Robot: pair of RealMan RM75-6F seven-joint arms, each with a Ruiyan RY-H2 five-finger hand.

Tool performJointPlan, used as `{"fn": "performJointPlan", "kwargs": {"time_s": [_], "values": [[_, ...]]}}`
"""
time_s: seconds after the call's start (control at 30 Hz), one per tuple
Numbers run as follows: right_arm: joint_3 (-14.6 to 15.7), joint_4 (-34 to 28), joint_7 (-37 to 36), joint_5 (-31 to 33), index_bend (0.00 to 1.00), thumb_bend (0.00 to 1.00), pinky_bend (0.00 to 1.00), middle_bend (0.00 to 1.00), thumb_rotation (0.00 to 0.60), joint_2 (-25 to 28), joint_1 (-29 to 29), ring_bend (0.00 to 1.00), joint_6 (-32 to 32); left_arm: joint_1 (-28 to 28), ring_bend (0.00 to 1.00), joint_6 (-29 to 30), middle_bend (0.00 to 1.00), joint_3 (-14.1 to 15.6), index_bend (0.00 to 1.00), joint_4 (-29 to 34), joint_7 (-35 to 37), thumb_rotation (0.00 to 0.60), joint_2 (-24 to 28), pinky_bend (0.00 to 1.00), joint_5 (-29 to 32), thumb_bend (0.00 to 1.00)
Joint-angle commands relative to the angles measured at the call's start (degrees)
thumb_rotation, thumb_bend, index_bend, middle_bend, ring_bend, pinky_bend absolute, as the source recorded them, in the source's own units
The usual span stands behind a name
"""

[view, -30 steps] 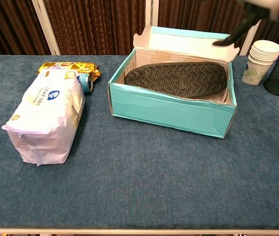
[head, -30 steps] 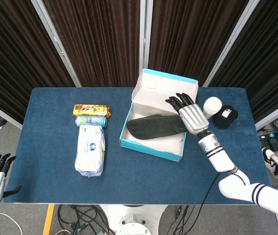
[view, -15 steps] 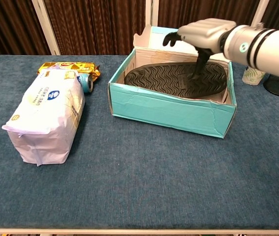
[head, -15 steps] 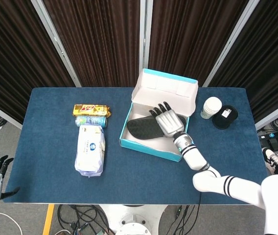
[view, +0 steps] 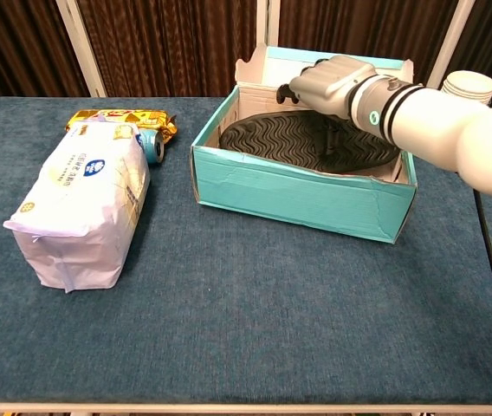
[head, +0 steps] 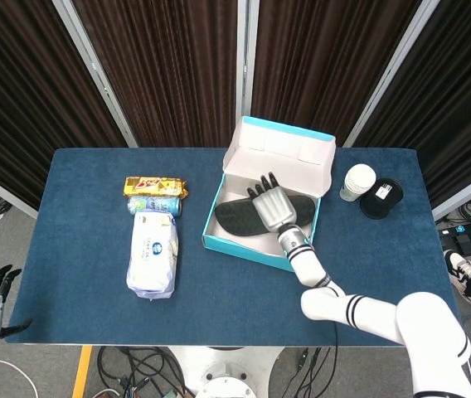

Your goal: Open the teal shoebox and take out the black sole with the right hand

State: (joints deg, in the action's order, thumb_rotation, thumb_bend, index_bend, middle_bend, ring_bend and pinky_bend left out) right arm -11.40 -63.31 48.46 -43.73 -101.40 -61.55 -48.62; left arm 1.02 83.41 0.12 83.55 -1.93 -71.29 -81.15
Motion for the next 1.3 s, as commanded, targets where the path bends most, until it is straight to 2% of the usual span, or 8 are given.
{"fn": "performJointPlan", "kwargs": {"time_s": [0.03, 0.2, 0.37, 0.6, 0.93, 1.03, 1.17, 1.3], "values": [[0.44, 0.82, 0.73, 0.16, 0.16, 0.09, 0.0, 0.21, 0.6, -0.62, -0.53, 0.04, 0.57, 0.01, 0.03, -0.11, 0.07, -0.03, 0.16, -0.06, 0.03, 0.6, -0.03, 0.02, 0.1, 0.0], [1.24, -0.08, -0.88, -2.2, 0.22, 0.09, 0.0, 0.28, 0.6, -0.07, 0.01, 0.04, 0.38, -0.03, 0.03, -0.21, 0.07, -0.03, 0.16, 0.07, 0.18, 0.6, -0.01, 0.02, -0.02, 0.0], [2.16, -3.88, -4.3, -6.47, 0.28, 0.09, 0.0, 0.33, 0.6, 2.09, 1.67, 0.05, -1.15, -0.14, 0.03, -0.24, 0.07, -0.07, 0.16, 0.16, 0.08, 0.6, -0.01, 0.02, -0.19, 0.0], [3.77, -8.96, -9.69, -13.04, 0.32, 0.09, 0.0, 0.4, 0.6, 5.1, 4.76, 0.12, -4.14, -0.15, 0.03, -0.36, 0.07, -0.08, 0.16, 0.14, -0.03, 0.6, 0.0, 0.02, -0.15, 0.0], [4.45, -3.54, -7.73, -12.09, 0.32, 0.05, 0.0, 0.35, 0.6, 1.5, 4.13, 0.14, -0.75, -0.02, 0.03, -0.37, 0.07, -0.09, 0.16, 0.11, 0.12, 0.6, 0.03, 0.02, 0.02, 0.0], [4.34, -2.29, -7.38, -12.78, 0.34, 0.06, 0.0, 0.35, 0.6, 0.3, 3.86, 0.21, -0.94, 0.18, 0.03, -0.31, 0.07, -0.08, 0.16, -0.04, 0.4, 0.6, 0.01, 0.02, 0.23, 0.0], [4.56, -0.77, -7.15, -14.22, 0.43, 0.13, 0.0, 0.39, 0.6, -0.99, 3.88, 0.34, -1.44, 0.28, 0.03, -0.26, 0.07, -0.12, 0.16, -0.33, 0.75, 0.6, -0.11, 0.02, 0.29, 0.0], [4.65, 0.55, -8.2, -16.61, 0.62, 0.32, 0.0, 0.52, 0.6, -1.62, 4.16, 0.48, -2.55, 0.35, 0.03, -0.15, 0.07, -0.15, 0.16, -0.65, 0.98, 0.6, -0.24, 0.02, 0.23, 0.0]]}}
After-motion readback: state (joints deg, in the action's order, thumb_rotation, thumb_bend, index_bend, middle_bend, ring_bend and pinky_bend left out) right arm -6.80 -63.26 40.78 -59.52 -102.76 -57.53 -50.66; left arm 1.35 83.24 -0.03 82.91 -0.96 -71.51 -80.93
